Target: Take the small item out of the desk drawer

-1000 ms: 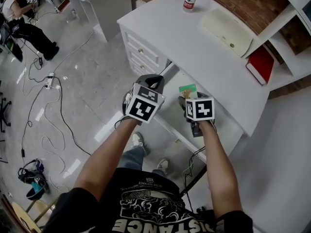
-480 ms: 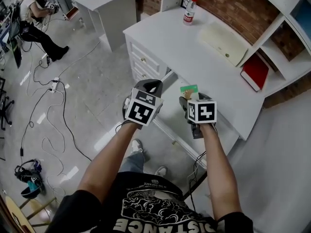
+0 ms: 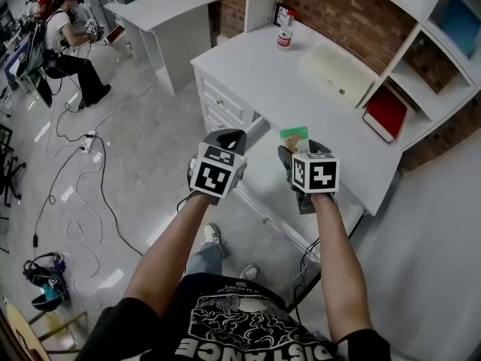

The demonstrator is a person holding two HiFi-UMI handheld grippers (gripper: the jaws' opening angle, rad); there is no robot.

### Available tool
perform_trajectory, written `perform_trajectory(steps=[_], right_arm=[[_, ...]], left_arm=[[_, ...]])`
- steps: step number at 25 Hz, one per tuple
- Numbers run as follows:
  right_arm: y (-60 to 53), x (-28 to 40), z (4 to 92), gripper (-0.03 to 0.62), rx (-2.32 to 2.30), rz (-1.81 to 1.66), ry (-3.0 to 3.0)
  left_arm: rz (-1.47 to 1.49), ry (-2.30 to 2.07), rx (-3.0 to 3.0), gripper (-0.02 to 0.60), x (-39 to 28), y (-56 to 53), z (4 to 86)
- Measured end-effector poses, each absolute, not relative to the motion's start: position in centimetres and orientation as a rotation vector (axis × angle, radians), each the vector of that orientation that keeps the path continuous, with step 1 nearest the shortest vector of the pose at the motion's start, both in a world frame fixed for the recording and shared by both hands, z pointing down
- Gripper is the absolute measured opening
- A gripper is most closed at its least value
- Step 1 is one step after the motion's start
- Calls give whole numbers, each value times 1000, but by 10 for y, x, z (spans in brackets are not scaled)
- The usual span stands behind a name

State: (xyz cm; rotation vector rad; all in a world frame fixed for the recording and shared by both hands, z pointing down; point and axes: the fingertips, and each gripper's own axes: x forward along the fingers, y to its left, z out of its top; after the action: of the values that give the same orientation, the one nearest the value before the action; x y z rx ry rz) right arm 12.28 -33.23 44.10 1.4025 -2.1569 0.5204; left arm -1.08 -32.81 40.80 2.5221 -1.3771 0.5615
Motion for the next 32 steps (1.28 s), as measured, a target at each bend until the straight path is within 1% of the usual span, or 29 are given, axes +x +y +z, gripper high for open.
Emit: perform_trajectory(steps=[19, 32], right_arm=[[-289, 160, 348, 347, 1539, 300, -2360], [-279, 158, 337, 347, 1554, 237, -2403]], left_arm=[[518, -1462, 2549, 6, 12, -282, 365], [523, -1488, 2552, 6, 13, -267, 363]])
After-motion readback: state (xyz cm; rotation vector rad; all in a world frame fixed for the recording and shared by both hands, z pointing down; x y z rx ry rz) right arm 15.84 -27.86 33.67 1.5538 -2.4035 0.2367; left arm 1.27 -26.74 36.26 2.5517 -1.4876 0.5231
